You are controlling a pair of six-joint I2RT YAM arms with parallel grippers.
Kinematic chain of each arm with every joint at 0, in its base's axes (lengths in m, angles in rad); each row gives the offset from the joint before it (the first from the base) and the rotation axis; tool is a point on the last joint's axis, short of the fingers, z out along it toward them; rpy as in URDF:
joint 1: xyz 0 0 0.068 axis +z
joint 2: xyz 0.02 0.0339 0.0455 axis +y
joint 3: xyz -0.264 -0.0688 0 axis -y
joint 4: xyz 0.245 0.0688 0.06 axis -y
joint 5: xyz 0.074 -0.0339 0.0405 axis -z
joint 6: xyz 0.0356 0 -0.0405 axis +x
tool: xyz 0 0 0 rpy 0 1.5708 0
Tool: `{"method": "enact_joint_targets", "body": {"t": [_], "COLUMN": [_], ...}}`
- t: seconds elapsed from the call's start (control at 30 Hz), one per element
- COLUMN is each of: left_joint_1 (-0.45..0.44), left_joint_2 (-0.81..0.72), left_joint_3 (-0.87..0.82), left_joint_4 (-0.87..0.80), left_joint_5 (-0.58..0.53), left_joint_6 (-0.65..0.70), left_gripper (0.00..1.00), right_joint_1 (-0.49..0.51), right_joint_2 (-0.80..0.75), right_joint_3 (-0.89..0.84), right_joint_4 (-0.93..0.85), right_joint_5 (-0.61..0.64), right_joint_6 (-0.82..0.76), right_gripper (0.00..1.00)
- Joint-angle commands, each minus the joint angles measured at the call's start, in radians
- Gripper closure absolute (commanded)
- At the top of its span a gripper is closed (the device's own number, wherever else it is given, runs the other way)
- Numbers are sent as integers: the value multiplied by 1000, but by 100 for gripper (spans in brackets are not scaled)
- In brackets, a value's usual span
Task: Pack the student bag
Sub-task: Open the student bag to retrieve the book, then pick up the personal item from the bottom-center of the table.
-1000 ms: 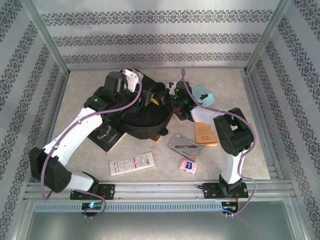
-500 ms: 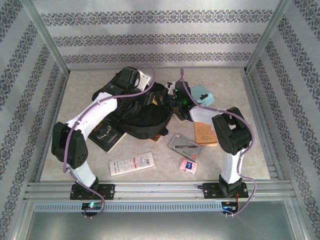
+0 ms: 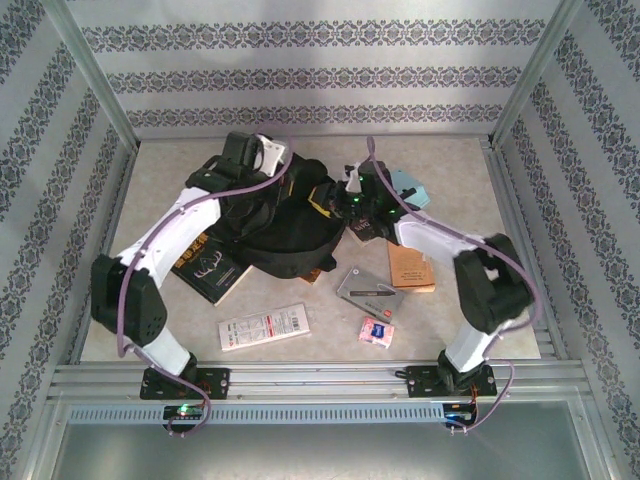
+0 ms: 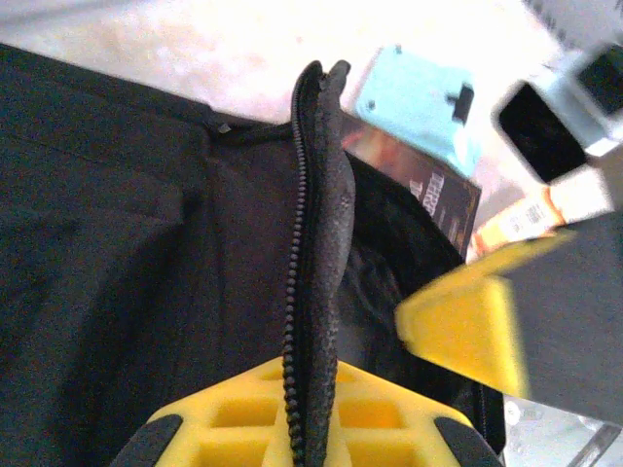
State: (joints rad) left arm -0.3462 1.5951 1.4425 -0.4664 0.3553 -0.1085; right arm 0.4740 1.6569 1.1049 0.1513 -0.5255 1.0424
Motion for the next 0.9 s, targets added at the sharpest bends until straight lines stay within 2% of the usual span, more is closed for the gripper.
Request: {"method": "enact_joint_targets", "body": {"t": [0.0,0.07,0.3,0.33,0.43,0.47,0.53,0.6,0.7,0.77,0.87], "left_joint_1": [47,61,83,89,92,93,95,97,100,111,123], "left_joint_2": [-113,-132,-173,-170,-173,-176,-177,-171,-157,-151,-149], "left_joint_3": [-70,-105,-210,-221,-257,-272,-306,-327,-347,-355,-358], "left_joint_4": [163,222,355,367,417,437,489,525,544,574,600], "left_joint_5": [-19,-2,-49,-36,-12,-6,7,25,27,58,84], "left_joint_6": [-142,-197,-288,-300,-350,-373,-426,-463,-498,-543,-575], "left_gripper": [100,100,100,100,100,100,100,100,100,100,100], "right_joint_1": [14,23,97,116,155,167,179,193,266,315,394], "right_joint_2": [-143,-188,-289,-295,-289,-294,-328,-379,-469,-498,-527], "right_joint_3": [-1,-10,-31,-36,-28,-34,-74,-123,-205,-250,-318], "right_joint_4": [-348,-460,-771,-805,-936,-968,-1024,-1068,-1141,-1182,-1202], "right_joint_5": [192,258,484,507,520,541,552,525,537,497,484], "right_joint_6": [-283,-346,-491,-514,-530,-506,-406,-325,-125,8,130], "right_gripper": [56,48,32,29,27,26,13,11,9,2,2]}}
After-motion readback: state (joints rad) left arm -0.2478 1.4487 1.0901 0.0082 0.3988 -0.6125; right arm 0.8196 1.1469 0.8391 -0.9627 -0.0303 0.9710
